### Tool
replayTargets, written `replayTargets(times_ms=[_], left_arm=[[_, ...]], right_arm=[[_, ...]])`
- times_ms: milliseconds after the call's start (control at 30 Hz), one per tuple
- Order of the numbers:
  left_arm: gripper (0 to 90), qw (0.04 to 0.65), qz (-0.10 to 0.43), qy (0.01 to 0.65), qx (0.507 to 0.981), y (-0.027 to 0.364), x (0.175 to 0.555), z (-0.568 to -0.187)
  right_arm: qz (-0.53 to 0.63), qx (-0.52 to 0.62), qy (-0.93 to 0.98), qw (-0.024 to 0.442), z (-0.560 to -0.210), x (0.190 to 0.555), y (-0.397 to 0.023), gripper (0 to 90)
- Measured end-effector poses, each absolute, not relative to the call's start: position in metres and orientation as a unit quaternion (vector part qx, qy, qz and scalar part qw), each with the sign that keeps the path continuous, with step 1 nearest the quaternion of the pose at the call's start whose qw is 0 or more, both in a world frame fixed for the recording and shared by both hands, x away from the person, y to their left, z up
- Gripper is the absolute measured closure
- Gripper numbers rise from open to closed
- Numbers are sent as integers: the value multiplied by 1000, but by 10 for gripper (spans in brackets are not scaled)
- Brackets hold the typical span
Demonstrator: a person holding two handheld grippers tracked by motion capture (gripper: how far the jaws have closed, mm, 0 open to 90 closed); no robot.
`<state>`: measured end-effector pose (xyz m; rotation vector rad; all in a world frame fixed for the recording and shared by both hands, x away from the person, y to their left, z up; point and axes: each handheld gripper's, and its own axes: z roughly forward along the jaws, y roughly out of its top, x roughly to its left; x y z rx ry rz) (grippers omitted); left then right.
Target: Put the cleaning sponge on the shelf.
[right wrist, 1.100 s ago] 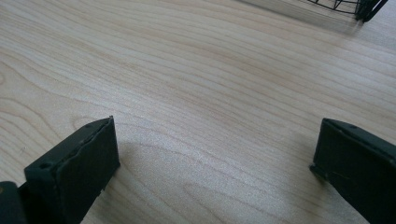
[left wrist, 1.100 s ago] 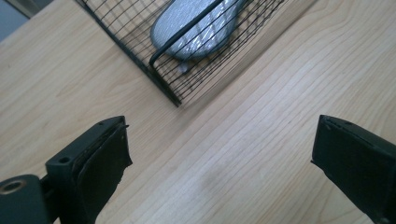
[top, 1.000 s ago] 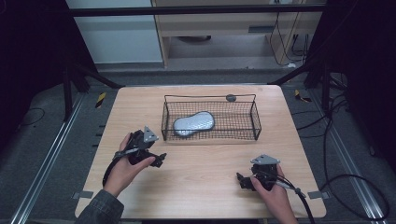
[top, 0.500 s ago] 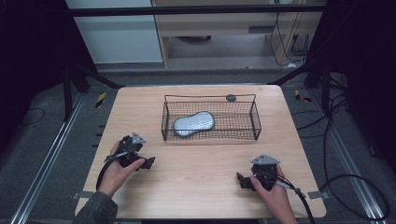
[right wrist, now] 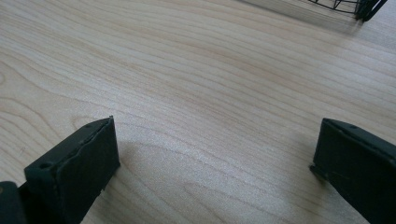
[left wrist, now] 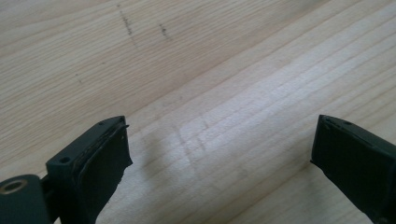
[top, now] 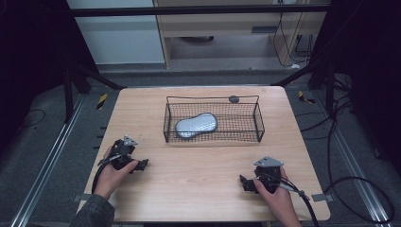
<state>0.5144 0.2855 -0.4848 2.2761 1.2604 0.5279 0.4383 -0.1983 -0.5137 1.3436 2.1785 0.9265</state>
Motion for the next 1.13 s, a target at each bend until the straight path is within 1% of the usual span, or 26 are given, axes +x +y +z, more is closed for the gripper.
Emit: replayTargets(times_ms=[300, 633, 767, 867, 1133], left_arm=[[36, 242, 199, 476, 822, 294, 520, -492], [0, 282, 189, 489, 803, 301, 521, -500], [0, 294, 192, 488, 799, 302, 520, -502], [0, 317, 204, 484, 790, 304, 516, -507], [0, 324, 211, 485, 784, 304, 514, -508]], right_arm=[[333, 483, 783, 208, -514, 438, -198, 4], [333, 483, 783, 208, -514, 438, -198, 4], [333, 482, 783, 208, -514, 438, -198, 4], [333, 483, 783, 208, -514, 438, -198, 3], [329, 498, 773, 214, -514, 447, -205, 4]])
